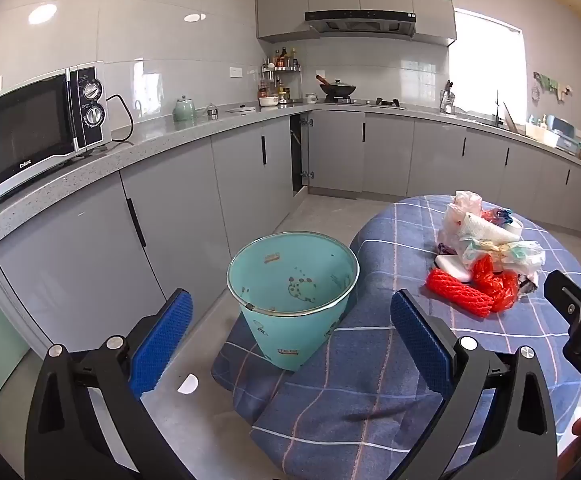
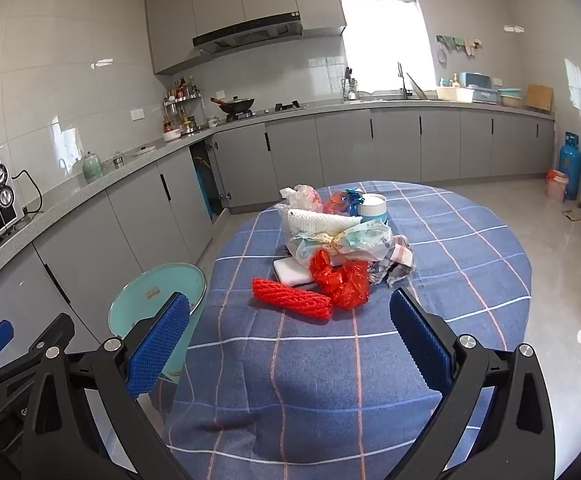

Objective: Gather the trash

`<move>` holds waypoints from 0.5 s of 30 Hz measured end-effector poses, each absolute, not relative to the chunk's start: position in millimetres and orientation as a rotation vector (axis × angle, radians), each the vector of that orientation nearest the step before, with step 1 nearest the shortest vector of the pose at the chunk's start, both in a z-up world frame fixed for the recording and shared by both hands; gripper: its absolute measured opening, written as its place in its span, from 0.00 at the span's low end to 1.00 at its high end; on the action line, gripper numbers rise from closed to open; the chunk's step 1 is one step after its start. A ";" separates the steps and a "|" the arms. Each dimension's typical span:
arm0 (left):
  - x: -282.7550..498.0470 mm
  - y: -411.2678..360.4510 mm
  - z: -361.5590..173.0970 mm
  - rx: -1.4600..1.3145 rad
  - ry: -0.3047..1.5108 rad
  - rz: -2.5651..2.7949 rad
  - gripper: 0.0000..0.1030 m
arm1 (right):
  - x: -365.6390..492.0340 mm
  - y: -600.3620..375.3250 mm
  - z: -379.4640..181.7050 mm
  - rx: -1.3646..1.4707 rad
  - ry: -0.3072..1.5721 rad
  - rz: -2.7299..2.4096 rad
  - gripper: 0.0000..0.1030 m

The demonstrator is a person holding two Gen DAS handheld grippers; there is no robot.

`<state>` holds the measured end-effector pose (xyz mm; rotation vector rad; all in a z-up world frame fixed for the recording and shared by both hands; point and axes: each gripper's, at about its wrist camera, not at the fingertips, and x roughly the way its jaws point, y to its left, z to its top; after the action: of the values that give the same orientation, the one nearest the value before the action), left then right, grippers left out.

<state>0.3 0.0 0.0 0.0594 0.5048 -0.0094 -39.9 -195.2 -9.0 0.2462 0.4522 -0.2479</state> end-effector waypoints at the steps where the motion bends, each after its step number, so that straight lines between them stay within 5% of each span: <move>1: 0.7 -0.2 -0.1 0.058 0.506 -0.008 0.95 | -39.8 -195.0 -8.9 0.244 0.455 -0.249 0.96; 15: -4.6 -0.7 1.9 0.052 0.501 -0.015 0.95 | -43.2 -196.0 -7.8 0.243 0.451 -0.255 0.96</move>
<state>-4.6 -0.7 1.9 0.0522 0.5012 -0.0151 -43.2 -196.0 -7.8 0.2429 0.4510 -0.2548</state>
